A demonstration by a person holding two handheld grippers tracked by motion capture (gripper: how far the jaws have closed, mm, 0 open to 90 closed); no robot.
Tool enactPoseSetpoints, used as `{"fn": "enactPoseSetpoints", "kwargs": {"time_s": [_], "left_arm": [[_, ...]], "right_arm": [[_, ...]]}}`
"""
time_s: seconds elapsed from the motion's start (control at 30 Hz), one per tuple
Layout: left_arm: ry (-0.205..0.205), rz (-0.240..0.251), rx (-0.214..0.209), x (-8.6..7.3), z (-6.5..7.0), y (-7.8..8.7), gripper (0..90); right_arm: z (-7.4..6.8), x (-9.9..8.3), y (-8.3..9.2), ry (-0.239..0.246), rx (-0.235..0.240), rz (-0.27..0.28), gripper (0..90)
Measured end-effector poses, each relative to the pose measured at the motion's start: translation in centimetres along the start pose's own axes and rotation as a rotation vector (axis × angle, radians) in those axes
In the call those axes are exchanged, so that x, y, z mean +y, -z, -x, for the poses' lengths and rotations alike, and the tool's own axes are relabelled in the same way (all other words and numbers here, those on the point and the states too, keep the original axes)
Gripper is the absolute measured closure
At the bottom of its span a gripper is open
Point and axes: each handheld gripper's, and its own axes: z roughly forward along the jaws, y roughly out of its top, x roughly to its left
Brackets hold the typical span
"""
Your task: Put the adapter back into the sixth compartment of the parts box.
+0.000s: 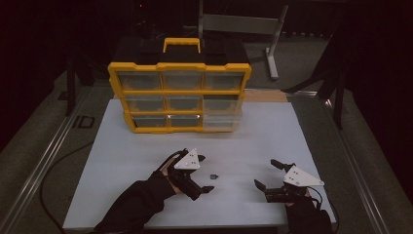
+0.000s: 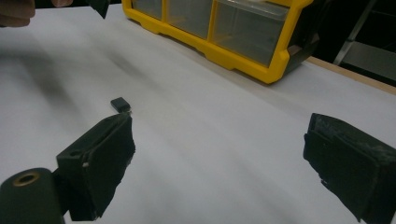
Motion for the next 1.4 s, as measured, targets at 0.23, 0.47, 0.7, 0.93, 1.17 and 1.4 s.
{"fn": "enactPoseSetpoints", "kwargs": {"time_s": [0.23, 0.47, 0.7, 0.93, 1.17, 1.4], "left_arm": [[0.014, -0.017, -0.011, -0.7, -0.3, -1.1, 0.0], [0.02, -0.036, -0.019, -1.0, -0.8, -2.2, 0.0], [0.029, -0.054, -0.021, -1.4, -1.2, -3.3, 0.0], [0.026, -0.096, -0.031, -1.9, -1.5, -4.5, 1.1], [0.017, -0.116, -0.029, -2.2, -1.9, -5.2, 5.7], [0.032, -0.144, -0.009, -2.4, -2.4, -5.6, 19.4]], "right_arm": [[-0.1, 0.0, 0.0, 0.0, 0.007, 0.0, 8.6], [-0.1, 0.0, 0.1, -0.004, 0.009, 0.002, 8.6], [0.0, 0.0, 0.1, -0.006, 0.008, 0.005, 8.6], [0.0, 0.0, 0.2, -0.006, 0.009, 0.005, 8.6], [0.0, 0.0, 0.2, -0.002, 0.009, 0.007, 8.6], [0.0, 0.0, 0.2, -0.002, 0.009, 0.008, 8.6]]}}
